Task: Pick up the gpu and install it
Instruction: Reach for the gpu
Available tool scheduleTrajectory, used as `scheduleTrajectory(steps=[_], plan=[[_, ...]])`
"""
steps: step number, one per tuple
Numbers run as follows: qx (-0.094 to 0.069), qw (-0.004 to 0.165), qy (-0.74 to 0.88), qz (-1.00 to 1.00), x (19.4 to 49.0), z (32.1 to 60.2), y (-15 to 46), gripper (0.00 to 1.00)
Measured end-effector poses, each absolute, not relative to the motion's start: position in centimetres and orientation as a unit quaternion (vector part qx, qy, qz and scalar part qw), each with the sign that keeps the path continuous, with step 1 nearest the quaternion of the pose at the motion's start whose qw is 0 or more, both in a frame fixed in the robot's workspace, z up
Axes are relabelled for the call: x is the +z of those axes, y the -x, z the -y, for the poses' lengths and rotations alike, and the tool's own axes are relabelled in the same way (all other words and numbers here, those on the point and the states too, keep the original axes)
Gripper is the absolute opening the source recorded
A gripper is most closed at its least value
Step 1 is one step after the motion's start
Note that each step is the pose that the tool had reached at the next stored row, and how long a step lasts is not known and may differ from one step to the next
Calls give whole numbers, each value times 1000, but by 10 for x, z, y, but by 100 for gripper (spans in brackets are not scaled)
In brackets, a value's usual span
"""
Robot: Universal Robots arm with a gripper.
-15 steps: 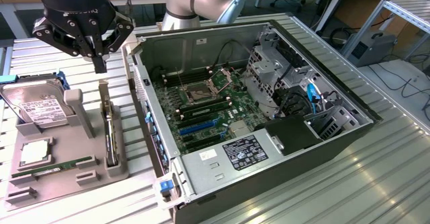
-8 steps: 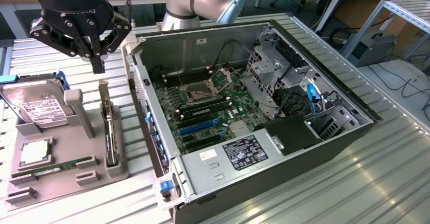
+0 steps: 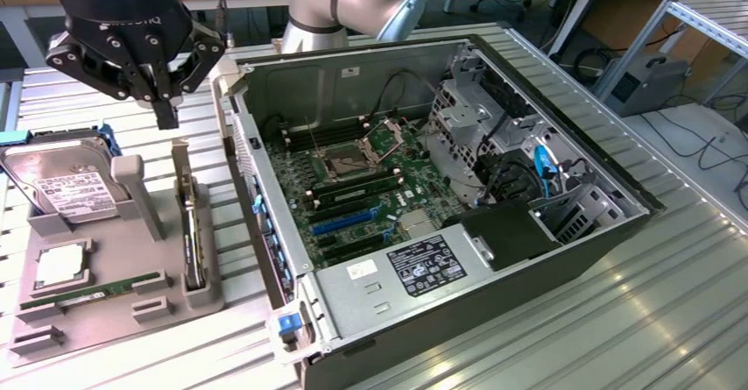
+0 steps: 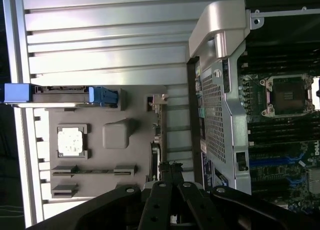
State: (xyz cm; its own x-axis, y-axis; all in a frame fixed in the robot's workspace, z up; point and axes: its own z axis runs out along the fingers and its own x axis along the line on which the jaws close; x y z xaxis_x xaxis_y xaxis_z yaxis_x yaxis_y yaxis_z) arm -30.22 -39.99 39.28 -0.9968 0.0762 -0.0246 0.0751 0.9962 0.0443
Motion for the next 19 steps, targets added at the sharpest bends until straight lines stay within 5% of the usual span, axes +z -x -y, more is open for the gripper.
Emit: scheduleTrajectory(steps=[19], plan=[[22, 13, -38, -999, 393, 420, 303, 11]])
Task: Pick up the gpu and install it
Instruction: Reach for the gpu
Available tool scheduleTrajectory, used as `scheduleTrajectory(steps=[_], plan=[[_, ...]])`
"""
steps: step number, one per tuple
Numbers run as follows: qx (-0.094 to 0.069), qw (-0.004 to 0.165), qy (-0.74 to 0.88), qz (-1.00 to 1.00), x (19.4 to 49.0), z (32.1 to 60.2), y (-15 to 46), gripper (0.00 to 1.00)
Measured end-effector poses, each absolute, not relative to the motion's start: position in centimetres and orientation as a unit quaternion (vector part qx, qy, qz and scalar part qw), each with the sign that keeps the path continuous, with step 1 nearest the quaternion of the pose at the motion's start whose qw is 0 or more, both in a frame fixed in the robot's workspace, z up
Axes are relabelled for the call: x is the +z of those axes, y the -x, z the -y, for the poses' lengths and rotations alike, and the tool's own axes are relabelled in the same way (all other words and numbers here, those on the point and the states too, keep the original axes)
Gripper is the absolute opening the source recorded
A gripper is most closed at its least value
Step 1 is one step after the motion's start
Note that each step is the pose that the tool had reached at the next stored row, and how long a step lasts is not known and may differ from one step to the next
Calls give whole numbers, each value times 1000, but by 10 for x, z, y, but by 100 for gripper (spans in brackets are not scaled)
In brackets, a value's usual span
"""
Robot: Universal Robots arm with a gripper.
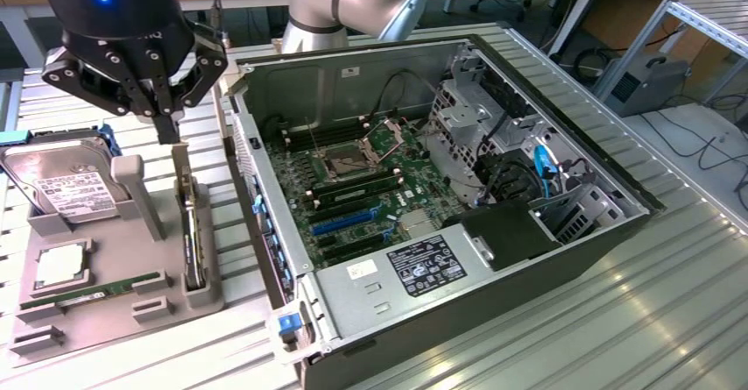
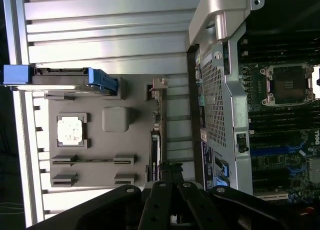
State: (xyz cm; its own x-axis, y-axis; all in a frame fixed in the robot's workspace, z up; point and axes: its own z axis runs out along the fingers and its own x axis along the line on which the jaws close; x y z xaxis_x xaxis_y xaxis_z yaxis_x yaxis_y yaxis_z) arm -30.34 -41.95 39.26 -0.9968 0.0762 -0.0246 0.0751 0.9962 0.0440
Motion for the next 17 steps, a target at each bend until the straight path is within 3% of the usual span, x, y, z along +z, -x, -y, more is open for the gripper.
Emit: scheduleTrajectory(steps=[17], plan=[[21, 13, -38, -999, 392, 430, 307, 11]])
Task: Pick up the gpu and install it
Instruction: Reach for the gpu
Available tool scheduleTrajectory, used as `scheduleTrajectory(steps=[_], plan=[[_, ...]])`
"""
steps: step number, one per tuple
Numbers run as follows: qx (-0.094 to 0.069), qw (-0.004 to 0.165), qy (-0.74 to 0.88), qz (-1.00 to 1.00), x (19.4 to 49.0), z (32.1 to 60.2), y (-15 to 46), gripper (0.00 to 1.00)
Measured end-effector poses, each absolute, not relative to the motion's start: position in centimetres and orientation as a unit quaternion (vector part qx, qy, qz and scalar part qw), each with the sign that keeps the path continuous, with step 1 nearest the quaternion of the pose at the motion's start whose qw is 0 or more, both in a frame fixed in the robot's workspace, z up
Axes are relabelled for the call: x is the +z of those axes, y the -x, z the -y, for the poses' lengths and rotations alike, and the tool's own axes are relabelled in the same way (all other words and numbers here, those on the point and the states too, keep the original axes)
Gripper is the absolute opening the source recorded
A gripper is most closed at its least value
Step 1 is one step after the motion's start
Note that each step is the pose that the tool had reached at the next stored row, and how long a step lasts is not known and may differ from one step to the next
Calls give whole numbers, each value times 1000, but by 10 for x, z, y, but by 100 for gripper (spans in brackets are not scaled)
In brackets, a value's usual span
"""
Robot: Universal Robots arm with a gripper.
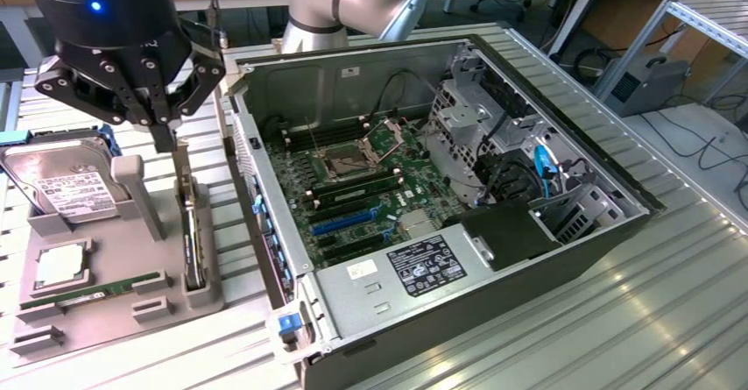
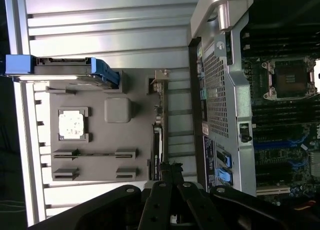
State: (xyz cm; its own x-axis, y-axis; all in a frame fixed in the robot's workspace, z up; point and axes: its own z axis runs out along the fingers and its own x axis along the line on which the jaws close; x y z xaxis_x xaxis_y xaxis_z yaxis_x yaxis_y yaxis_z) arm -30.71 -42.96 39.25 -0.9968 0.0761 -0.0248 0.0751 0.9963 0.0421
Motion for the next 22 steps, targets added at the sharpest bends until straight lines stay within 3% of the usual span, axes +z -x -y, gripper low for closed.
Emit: scheduleTrajectory(steps=[22], plan=[[20, 13, -38, -999, 392, 440, 310, 11]])
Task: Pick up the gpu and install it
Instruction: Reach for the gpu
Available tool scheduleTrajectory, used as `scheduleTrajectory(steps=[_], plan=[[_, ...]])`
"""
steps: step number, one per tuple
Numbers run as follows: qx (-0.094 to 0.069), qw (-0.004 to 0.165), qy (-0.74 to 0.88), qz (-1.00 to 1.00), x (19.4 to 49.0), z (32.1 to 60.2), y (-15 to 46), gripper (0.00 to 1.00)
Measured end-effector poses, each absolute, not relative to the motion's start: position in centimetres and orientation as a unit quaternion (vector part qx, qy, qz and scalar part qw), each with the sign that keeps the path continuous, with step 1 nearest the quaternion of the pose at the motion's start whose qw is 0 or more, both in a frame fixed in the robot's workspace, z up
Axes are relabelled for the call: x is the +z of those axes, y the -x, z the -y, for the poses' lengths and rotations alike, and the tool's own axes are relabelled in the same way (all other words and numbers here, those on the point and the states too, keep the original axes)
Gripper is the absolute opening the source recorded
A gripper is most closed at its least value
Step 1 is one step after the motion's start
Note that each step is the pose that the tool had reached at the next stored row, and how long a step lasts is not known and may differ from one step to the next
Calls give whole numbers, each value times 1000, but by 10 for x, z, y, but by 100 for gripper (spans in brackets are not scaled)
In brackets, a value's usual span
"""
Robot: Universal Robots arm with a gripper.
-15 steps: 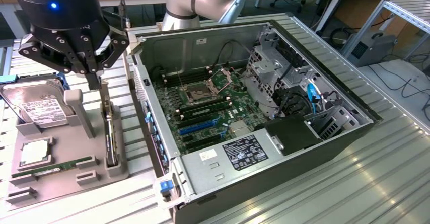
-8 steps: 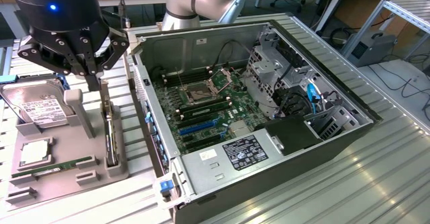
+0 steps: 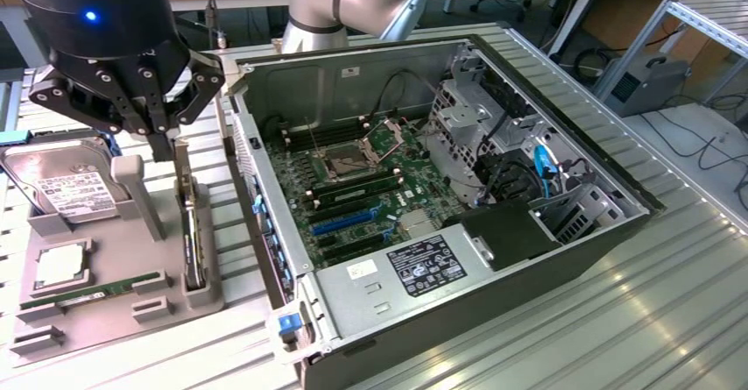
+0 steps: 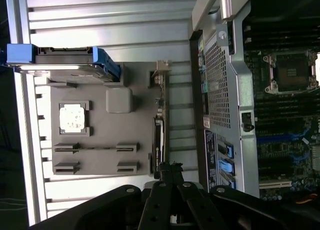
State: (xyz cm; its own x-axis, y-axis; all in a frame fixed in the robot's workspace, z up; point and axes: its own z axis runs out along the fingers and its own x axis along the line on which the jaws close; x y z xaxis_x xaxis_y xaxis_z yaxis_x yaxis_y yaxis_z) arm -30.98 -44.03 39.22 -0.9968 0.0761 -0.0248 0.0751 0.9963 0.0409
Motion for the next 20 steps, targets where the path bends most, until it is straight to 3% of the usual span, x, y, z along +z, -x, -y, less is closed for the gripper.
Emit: scheduleTrajectory(steps=[20], plan=[[20, 13, -38, -999, 392, 449, 312, 11]])
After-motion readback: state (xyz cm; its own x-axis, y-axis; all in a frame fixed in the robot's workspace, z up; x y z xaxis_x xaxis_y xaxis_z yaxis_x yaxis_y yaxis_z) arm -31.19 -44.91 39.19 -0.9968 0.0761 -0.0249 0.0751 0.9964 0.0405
